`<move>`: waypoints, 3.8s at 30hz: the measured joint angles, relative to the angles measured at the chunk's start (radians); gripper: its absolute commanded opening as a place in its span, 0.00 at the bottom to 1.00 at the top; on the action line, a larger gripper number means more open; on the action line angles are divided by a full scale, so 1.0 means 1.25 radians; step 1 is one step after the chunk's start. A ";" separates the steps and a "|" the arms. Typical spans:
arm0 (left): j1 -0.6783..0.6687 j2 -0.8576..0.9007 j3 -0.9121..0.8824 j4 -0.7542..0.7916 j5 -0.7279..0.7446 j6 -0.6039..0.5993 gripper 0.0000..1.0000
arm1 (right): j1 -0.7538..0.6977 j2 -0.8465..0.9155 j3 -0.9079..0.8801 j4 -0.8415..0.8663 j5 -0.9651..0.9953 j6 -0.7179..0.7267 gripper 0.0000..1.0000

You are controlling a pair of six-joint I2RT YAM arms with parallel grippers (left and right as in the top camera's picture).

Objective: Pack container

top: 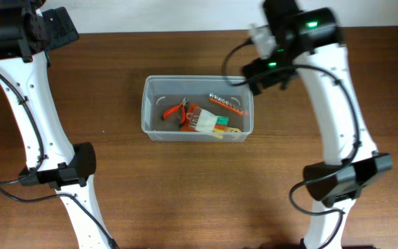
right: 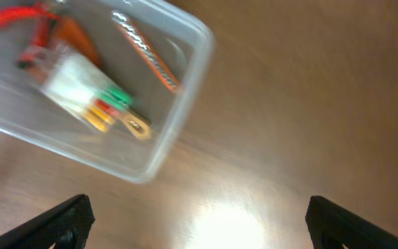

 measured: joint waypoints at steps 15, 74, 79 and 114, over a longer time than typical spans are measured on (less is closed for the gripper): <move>0.000 0.000 0.000 0.000 0.000 0.000 0.99 | -0.168 -0.377 -0.077 -0.007 -0.043 0.050 0.99; 0.000 0.000 0.000 0.000 0.000 0.000 0.99 | -0.233 -1.388 -1.015 0.569 -0.104 -0.001 0.99; 0.000 0.000 0.000 0.000 0.000 0.000 0.99 | -0.234 -1.483 -1.261 0.812 -0.115 -0.012 0.99; 0.000 0.000 0.000 0.000 0.000 0.000 0.99 | -0.235 -1.651 -1.832 1.389 -0.176 -0.016 0.99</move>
